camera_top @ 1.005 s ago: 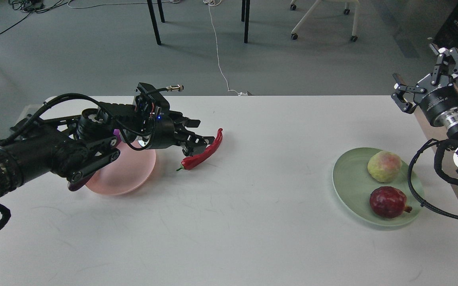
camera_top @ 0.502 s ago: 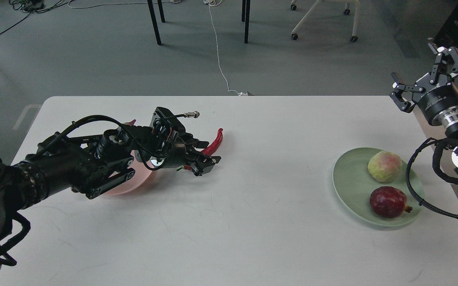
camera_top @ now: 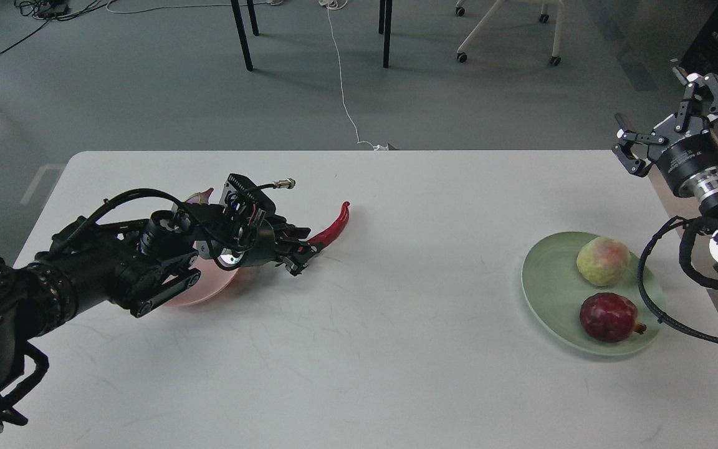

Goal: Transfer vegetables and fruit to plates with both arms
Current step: 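Grasp the red chili pepper with the left hand, then lay the chili on the pink plate beside the eggplant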

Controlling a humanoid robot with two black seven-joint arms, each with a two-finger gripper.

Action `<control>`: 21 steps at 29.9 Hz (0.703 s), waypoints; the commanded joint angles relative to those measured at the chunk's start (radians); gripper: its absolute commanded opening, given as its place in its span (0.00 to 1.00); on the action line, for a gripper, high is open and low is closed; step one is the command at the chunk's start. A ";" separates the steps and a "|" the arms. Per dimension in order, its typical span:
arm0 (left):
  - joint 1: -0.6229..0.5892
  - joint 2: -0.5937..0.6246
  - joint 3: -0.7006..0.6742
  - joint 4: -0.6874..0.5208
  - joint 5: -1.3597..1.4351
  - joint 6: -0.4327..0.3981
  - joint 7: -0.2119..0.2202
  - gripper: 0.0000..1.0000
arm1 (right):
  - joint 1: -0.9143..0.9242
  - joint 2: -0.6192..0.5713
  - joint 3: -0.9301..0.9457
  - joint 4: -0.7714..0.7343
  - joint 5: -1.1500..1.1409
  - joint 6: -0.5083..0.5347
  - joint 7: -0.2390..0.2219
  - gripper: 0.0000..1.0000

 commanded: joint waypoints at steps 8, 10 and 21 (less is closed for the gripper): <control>-0.007 0.014 -0.005 -0.017 -0.012 0.027 -0.018 0.10 | -0.001 0.008 -0.001 0.000 -0.001 0.000 0.000 0.99; -0.013 0.031 -0.014 -0.054 -0.013 0.054 -0.041 0.10 | -0.001 0.008 -0.001 0.000 -0.001 0.000 0.000 0.99; -0.079 0.457 -0.011 -0.450 -0.006 0.064 -0.042 0.13 | -0.001 0.001 -0.001 -0.002 -0.001 0.000 0.000 0.99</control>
